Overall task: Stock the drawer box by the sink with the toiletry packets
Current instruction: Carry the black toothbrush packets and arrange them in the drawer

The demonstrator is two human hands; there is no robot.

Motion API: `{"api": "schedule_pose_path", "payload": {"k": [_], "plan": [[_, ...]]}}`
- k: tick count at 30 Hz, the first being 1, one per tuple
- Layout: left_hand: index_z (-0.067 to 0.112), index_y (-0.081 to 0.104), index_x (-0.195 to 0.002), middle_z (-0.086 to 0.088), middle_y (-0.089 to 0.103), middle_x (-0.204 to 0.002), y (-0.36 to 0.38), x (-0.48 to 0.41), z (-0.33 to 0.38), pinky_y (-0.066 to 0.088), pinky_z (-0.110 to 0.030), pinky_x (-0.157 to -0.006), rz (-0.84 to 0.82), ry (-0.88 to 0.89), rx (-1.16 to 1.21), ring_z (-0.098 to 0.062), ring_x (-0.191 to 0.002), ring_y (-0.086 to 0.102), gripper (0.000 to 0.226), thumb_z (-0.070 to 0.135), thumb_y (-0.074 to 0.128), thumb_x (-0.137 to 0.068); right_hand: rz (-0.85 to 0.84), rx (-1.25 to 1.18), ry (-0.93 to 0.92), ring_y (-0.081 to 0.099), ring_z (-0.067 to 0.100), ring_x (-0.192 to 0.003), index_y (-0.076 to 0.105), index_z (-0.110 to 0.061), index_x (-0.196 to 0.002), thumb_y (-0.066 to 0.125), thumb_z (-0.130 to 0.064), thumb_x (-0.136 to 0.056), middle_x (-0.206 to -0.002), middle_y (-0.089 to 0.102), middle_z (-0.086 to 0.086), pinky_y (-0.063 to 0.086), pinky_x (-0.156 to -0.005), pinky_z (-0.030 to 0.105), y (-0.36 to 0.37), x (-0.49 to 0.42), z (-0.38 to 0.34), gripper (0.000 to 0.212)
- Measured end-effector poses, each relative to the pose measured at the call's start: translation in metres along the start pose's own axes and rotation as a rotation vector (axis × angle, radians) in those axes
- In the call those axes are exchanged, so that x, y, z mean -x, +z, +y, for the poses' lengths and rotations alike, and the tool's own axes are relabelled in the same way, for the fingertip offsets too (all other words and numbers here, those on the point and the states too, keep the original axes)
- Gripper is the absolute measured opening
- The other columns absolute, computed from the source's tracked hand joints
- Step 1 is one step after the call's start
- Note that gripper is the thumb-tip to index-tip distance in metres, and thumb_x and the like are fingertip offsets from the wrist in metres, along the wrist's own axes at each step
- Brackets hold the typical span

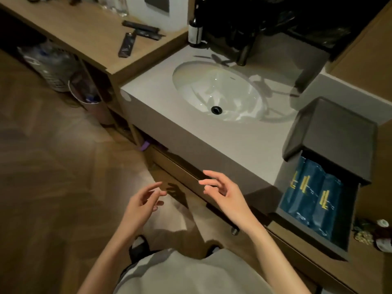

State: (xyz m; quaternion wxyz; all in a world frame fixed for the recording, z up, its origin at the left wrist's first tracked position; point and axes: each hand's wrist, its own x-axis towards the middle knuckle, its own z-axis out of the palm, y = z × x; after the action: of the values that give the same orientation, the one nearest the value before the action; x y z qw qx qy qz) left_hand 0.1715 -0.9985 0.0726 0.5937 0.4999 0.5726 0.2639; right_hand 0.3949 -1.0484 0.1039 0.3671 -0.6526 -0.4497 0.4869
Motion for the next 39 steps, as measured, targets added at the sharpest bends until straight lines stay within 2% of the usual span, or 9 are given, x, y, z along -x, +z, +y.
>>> {"api": "schedule_pose_path", "payload": {"k": [6, 10, 14, 18, 22, 26, 33, 36, 39], "plan": [[0.021, 0.061, -0.117, -0.002, 0.069, -0.103, -0.120, -0.048, 0.011, 0.050, -0.025, -0.073, 0.012, 0.037, -0.030, -0.019, -0.090, 0.066, 0.025, 0.019, 0.053, -0.093, 0.032, -0.004, 0.058, 0.064, 0.001, -0.103, 0.054, -0.033, -0.127, 0.058, -0.024, -0.094, -0.110, 0.069, -0.015, 0.049, -0.091, 0.013, 0.101, -0.048, -0.022, 0.034], [0.030, 0.061, -0.112, 0.000, 0.068, -0.107, -0.180, -0.078, 0.029, 0.051, -0.031, -0.080, 0.039, 0.078, -0.029, -0.015, -0.094, 0.065, 0.022, 0.024, 0.055, -0.092, 0.045, -0.051, 0.085, 0.065, -0.001, -0.098, 0.055, -0.034, -0.124, 0.058, -0.024, -0.094, -0.108, 0.069, -0.014, 0.046, -0.077, 0.004, 0.156, -0.082, -0.052, 0.033], [0.032, 0.060, -0.113, 0.008, 0.067, -0.106, -0.226, -0.114, 0.040, 0.050, -0.023, -0.082, 0.074, 0.061, 0.006, -0.009, -0.096, 0.064, 0.022, 0.023, 0.052, -0.094, 0.006, -0.052, 0.095, 0.064, -0.001, -0.100, 0.056, -0.035, -0.123, 0.059, -0.025, -0.093, -0.107, 0.069, -0.016, 0.046, -0.077, 0.003, 0.194, -0.132, -0.083, 0.032], [0.036, 0.061, -0.106, 0.006, 0.068, -0.107, -0.273, -0.165, 0.036, 0.051, -0.027, -0.086, 0.122, 0.028, 0.026, -0.009, -0.096, 0.065, 0.020, 0.021, 0.052, -0.095, -0.016, -0.033, 0.098, 0.065, 0.001, -0.100, 0.057, -0.032, -0.124, 0.058, -0.020, -0.094, -0.104, 0.070, -0.016, 0.048, -0.082, 0.009, 0.228, -0.201, -0.108, 0.032], [0.027, 0.061, -0.112, 0.005, 0.068, -0.106, -0.324, -0.232, 0.041, 0.049, -0.019, -0.078, 0.149, 0.001, 0.023, -0.009, -0.097, 0.064, 0.021, 0.019, 0.052, -0.095, -0.035, -0.039, 0.084, 0.066, 0.003, -0.097, 0.057, -0.028, -0.124, 0.056, -0.019, -0.095, -0.103, 0.071, -0.011, 0.050, -0.086, 0.014, 0.267, -0.281, -0.134, 0.031], [0.030, 0.062, -0.109, 0.008, 0.068, -0.105, -0.378, -0.316, 0.071, 0.051, -0.023, -0.078, 0.177, 0.005, -0.002, -0.010, -0.095, 0.065, 0.019, 0.021, 0.051, -0.096, -0.063, -0.072, 0.064, 0.067, 0.006, -0.095, 0.055, -0.026, -0.127, 0.055, -0.020, -0.095, -0.105, 0.072, -0.010, 0.050, -0.093, 0.022, 0.304, -0.373, -0.176, 0.032], [0.027, 0.062, -0.115, 0.010, 0.069, -0.105, -0.443, -0.443, 0.138, 0.048, -0.020, -0.079, 0.099, 0.113, -0.065, -0.005, -0.096, 0.064, 0.023, 0.021, 0.050, -0.096, -0.001, -0.065, 0.031, 0.066, 0.002, -0.094, 0.054, -0.026, -0.128, 0.053, -0.018, -0.096, -0.108, 0.070, -0.009, 0.052, -0.089, 0.019, 0.324, -0.504, -0.256, 0.033], [0.022, 0.060, -0.119, 0.009, 0.068, -0.105, -0.455, -0.493, 0.157, 0.048, -0.020, -0.078, 0.030, 0.126, -0.080, -0.006, -0.096, 0.063, 0.025, 0.019, 0.050, -0.096, 0.081, -0.082, 0.059, 0.066, 0.000, -0.092, 0.054, -0.028, -0.126, 0.053, -0.017, -0.097, -0.108, 0.070, -0.009, 0.051, -0.083, 0.014, 0.322, -0.544, -0.267, 0.031], [0.020, 0.059, -0.121, 0.007, 0.067, -0.108, -0.463, -0.547, 0.173, 0.050, -0.019, -0.077, -0.071, 0.137, -0.124, -0.006, -0.095, 0.064, 0.026, 0.017, 0.049, -0.097, 0.178, -0.095, 0.108, 0.066, -0.001, -0.092, 0.052, -0.030, -0.126, 0.052, -0.019, -0.097, -0.108, 0.070, -0.011, 0.051, -0.083, 0.016, 0.322, -0.577, -0.267, 0.031]]}}
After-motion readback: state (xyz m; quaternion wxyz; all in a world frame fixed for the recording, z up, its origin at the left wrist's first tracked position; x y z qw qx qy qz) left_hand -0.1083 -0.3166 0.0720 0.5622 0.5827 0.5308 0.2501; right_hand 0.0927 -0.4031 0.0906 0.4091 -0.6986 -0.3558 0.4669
